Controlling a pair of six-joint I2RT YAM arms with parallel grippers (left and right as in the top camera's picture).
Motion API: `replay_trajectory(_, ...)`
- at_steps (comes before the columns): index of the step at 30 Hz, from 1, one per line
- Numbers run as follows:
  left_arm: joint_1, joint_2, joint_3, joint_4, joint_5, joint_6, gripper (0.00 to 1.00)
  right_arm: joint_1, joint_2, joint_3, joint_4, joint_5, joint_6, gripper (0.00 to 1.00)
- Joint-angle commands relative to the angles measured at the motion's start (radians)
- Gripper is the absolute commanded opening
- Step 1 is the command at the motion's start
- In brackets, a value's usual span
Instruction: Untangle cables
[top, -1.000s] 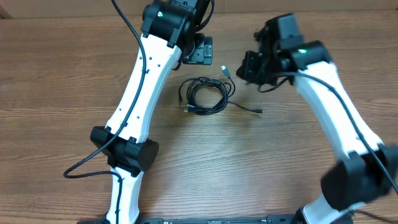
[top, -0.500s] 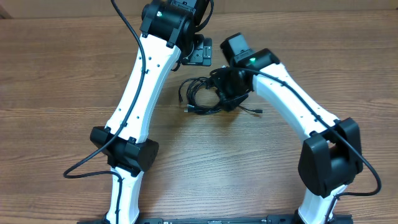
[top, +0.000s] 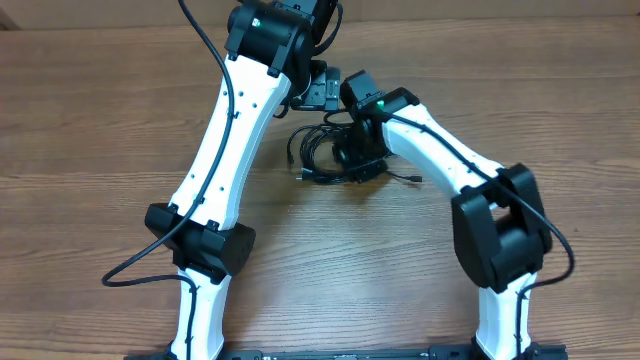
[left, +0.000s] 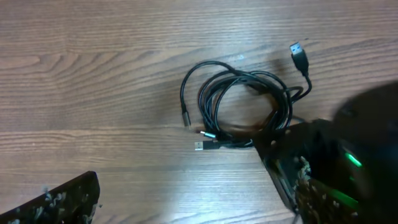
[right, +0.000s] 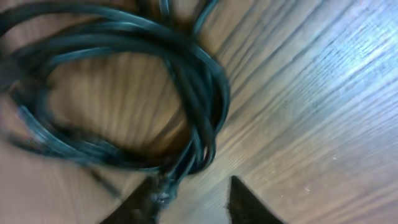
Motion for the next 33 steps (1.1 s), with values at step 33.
replay_trajectory(33,0.006,-0.026,0.022,-0.014,0.005,0.039,1.0,0.006,0.095,0.0,0.005,0.064,0.013,0.04)
